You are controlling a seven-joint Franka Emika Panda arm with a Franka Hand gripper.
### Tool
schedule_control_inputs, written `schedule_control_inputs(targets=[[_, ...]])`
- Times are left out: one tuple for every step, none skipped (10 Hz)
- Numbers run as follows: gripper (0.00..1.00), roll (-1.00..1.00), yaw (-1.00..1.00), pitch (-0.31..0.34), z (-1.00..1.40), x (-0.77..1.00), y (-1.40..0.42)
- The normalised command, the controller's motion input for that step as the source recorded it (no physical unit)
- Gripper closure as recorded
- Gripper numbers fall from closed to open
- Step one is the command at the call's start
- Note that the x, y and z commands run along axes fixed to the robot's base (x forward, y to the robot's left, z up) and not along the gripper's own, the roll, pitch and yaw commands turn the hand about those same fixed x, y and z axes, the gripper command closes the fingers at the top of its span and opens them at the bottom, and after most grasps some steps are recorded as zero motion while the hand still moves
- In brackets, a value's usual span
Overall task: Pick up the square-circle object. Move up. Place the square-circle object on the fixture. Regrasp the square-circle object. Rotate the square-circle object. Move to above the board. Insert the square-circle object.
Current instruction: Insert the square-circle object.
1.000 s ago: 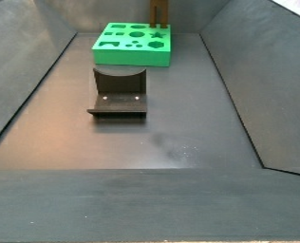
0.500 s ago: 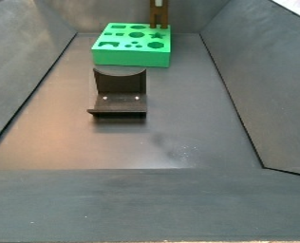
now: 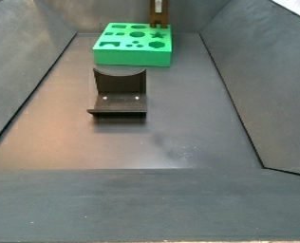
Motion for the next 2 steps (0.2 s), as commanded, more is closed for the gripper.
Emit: schedule_control_inputs(targets=[[1.0,0.0,0.0,0.01,0.0,0.0,0.0],[1.0,0.0,0.0,0.0,0.0,0.0,0.0]])
